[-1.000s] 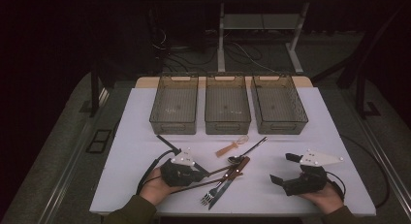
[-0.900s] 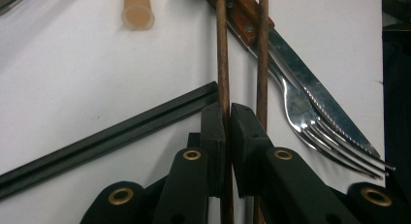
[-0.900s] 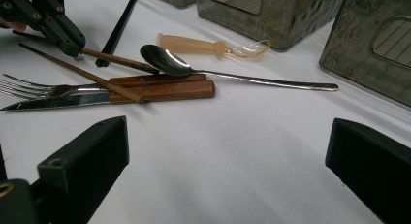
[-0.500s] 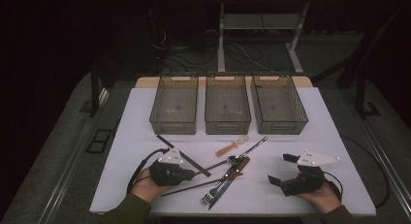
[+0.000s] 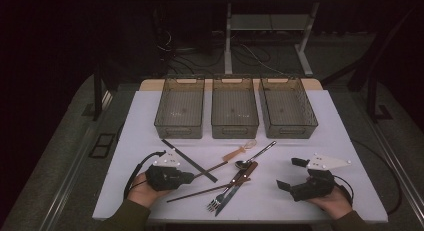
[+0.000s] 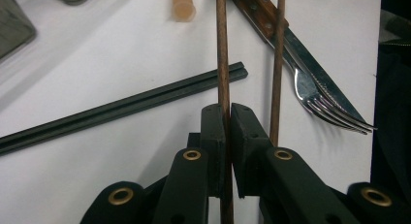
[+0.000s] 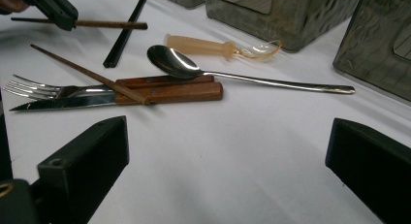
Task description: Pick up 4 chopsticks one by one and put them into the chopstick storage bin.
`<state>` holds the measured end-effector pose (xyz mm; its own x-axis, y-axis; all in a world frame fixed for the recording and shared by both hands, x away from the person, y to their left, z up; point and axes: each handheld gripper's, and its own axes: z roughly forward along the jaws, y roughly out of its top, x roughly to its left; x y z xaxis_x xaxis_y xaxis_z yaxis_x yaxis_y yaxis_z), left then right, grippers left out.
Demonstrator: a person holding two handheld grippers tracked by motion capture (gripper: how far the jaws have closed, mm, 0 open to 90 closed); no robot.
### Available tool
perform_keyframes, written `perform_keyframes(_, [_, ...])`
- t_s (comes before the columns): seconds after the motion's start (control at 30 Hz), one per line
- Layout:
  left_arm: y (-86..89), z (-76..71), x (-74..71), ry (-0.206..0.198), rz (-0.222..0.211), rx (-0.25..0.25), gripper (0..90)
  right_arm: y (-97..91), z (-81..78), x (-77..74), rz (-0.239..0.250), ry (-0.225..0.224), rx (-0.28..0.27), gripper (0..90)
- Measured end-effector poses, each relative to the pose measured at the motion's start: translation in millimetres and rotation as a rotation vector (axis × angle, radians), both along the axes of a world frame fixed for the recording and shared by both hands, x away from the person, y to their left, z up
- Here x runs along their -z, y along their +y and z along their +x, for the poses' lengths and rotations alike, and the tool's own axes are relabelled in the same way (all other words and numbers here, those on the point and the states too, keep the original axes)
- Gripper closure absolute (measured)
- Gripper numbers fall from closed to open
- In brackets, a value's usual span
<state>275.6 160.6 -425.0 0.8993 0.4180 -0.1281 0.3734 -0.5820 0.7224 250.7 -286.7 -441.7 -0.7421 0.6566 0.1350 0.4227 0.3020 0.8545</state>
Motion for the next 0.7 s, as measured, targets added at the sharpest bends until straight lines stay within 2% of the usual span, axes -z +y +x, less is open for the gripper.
perform_keyframes(0.27, [5.6, 5.0, -3.0, -0.011, -0.002, -0.021, 84.6, 0.9, -0.8, 0.1, -0.005, 0.008, -0.004, 1.6])
perform_keyframes(0.7, [15.4, 18.3, -9.6, -0.027, -0.036, -0.111, 84.6, 1.8, -1.4, 0.5, -0.007, 0.006, -0.003, 1.6])
